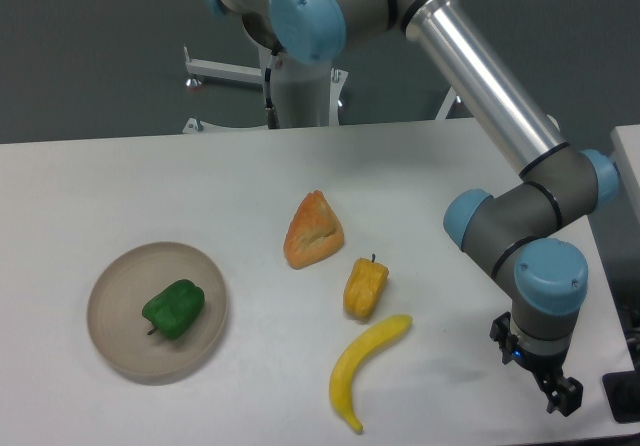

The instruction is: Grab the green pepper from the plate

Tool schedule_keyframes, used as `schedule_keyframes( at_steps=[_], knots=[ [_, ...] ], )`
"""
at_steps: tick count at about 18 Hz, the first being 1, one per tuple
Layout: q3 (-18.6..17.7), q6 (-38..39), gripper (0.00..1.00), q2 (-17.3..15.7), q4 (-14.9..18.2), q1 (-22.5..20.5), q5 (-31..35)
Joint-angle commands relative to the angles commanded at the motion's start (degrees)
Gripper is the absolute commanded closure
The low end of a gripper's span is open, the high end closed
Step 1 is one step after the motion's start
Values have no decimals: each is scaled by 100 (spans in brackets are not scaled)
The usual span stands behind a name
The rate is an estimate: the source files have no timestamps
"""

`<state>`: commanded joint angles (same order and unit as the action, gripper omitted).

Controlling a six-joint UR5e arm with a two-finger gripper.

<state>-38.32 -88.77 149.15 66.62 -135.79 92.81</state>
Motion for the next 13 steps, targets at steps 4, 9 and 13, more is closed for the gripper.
schedule_keyframes(
  at_steps=[4, 9, 13],
  knots=[
    [-53, 17, 0, -53, 9, 0, -44],
    [-316, 342, 0, -377, 386, 61, -175],
    [-912, 825, 0, -921, 527, 280, -307]
  ],
)
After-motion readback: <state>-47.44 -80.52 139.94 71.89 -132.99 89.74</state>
